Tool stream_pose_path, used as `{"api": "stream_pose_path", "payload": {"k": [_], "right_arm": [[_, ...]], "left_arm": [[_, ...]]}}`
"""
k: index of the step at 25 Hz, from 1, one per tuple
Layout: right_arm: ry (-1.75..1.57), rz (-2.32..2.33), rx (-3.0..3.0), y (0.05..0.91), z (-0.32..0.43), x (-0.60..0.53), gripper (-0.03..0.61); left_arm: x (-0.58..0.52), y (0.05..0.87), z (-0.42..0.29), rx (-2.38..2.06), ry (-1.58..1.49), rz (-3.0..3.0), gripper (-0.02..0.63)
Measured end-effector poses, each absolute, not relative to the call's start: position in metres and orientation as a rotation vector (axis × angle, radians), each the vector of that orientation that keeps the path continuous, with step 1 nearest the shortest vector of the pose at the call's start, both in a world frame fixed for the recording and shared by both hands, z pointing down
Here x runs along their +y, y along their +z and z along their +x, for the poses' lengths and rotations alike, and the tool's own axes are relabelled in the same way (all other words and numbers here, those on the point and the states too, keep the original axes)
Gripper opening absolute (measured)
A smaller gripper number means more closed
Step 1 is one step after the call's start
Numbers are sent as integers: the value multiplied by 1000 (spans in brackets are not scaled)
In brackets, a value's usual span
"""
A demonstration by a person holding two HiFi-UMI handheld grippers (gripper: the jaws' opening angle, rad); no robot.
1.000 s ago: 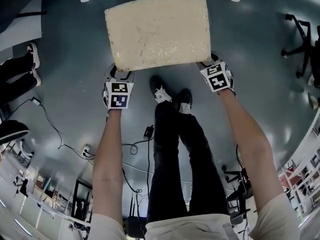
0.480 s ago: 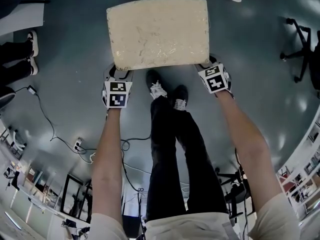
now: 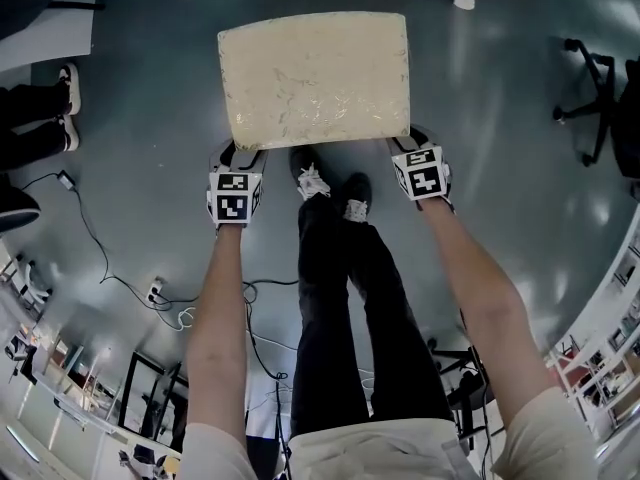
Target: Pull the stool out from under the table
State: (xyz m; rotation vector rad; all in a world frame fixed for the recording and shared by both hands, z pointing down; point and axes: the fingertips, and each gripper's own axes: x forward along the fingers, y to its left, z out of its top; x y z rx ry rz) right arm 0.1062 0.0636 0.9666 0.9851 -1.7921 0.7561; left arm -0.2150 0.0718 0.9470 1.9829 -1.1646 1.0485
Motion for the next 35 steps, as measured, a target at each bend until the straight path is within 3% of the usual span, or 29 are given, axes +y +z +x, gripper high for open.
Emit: {"api": "stream_pose_path", "payload": {"k": [13,35], "right_arm": [[751,918,-1841,883,80,104,205],[703,983,-1869,676,58,108,206]], "left_arm": [[83,873,-219,-1168,1048,2032,255],[54,684,-177,-1243,783,2092,255]]}}
